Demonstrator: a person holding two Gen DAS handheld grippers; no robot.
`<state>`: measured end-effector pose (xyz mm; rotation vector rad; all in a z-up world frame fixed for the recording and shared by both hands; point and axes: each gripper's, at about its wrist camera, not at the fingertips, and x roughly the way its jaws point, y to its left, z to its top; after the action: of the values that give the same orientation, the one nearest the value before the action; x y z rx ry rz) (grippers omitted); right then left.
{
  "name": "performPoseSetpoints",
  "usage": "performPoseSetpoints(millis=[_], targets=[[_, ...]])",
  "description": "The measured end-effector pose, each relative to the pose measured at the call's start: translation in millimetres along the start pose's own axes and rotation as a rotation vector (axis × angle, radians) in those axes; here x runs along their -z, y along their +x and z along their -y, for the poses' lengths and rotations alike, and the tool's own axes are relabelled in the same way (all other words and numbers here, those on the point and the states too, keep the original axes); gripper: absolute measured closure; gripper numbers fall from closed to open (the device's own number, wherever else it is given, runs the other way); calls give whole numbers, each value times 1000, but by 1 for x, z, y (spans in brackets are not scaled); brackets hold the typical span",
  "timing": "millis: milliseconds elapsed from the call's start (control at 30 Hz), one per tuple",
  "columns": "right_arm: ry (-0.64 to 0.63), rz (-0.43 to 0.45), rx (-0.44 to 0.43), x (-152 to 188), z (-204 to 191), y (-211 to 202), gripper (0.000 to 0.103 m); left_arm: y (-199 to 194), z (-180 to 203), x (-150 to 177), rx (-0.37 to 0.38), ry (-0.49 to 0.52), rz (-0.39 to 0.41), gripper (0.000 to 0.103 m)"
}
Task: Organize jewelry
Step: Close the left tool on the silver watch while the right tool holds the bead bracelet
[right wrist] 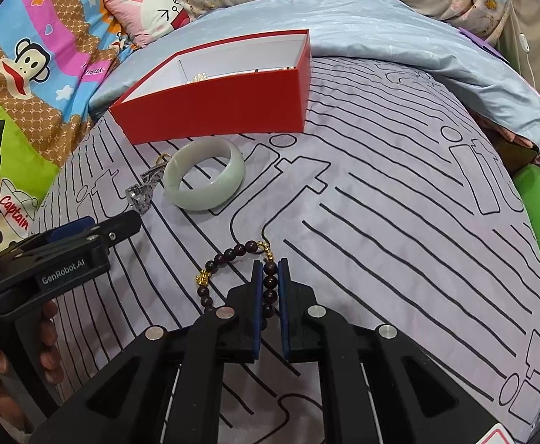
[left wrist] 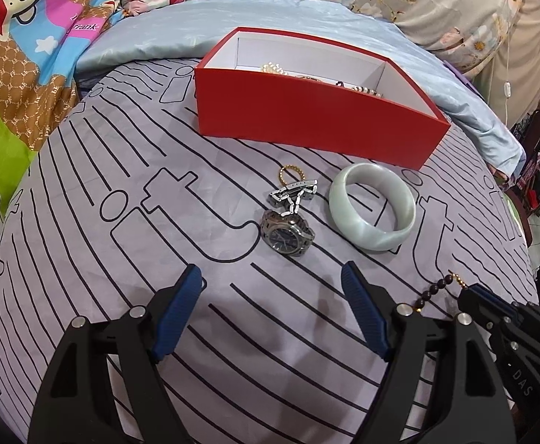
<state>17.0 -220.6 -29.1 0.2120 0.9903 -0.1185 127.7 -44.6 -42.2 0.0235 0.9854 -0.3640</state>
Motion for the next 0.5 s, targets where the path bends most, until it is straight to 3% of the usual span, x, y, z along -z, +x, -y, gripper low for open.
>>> performPoseSetpoints(millis=[333, 500], targets=[[16, -7, -15, 4, 3, -1, 96, 8, 0, -6, 24, 12, 6, 28], [25, -11, -23, 4, 4, -1, 96, 16, 8, -12, 15, 46, 13, 39]])
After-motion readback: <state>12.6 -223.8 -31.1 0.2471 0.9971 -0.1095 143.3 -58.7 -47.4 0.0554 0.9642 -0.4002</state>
